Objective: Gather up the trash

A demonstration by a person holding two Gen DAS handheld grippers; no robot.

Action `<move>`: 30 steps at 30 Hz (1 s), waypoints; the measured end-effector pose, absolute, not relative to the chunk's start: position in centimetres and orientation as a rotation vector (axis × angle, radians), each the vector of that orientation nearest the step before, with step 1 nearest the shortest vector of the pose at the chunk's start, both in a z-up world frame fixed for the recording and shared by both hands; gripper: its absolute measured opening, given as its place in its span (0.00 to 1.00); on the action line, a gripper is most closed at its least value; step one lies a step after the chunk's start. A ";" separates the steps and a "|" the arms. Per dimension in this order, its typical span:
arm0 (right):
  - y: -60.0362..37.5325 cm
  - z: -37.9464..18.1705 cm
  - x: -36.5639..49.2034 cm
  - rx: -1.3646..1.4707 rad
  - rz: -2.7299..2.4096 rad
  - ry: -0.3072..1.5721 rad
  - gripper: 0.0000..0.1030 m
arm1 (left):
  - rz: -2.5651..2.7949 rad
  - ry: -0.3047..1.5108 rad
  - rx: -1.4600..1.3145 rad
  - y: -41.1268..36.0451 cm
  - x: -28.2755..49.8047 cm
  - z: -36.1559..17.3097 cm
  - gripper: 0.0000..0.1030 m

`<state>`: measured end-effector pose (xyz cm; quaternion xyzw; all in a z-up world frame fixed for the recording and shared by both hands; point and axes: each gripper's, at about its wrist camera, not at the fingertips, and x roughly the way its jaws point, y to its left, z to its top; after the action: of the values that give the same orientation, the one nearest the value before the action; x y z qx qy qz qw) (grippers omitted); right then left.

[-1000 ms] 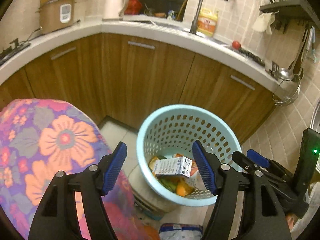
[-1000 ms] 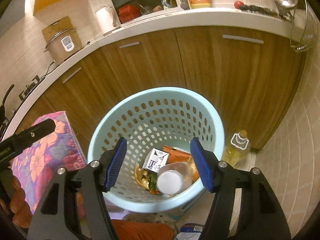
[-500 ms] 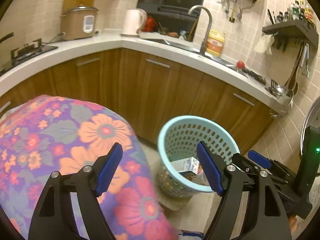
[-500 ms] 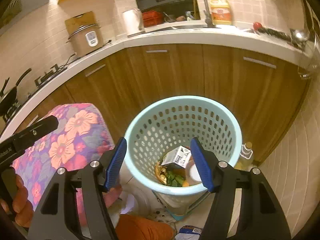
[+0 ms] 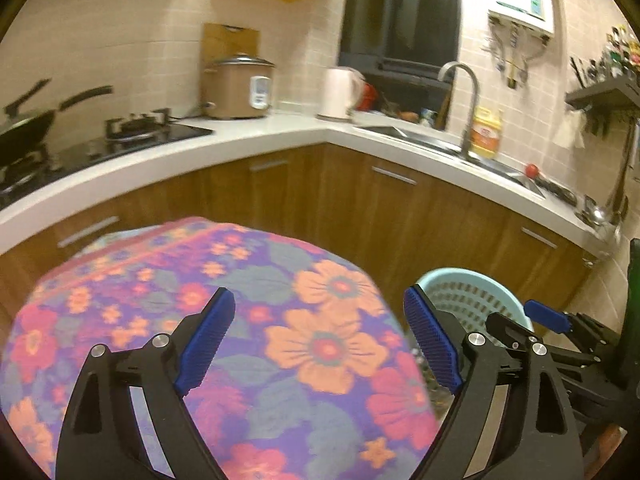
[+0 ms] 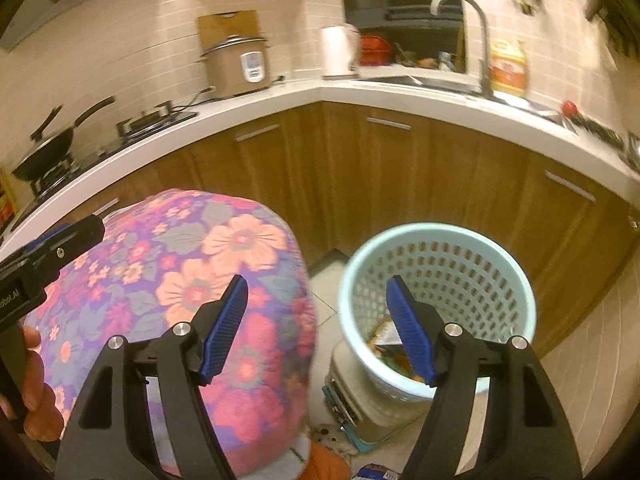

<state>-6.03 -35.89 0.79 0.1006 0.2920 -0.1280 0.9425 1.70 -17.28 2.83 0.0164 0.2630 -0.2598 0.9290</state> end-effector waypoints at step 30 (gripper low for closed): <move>-14.3 -2.3 3.6 0.021 0.079 0.713 0.80 | -0.068 0.535 -0.014 3.1 1.5 -1.2 0.84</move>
<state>3.62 -14.32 -2.31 0.0104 0.3487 0.0388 0.9364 1.46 3.06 -1.16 -0.0070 0.2643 -0.0334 0.9638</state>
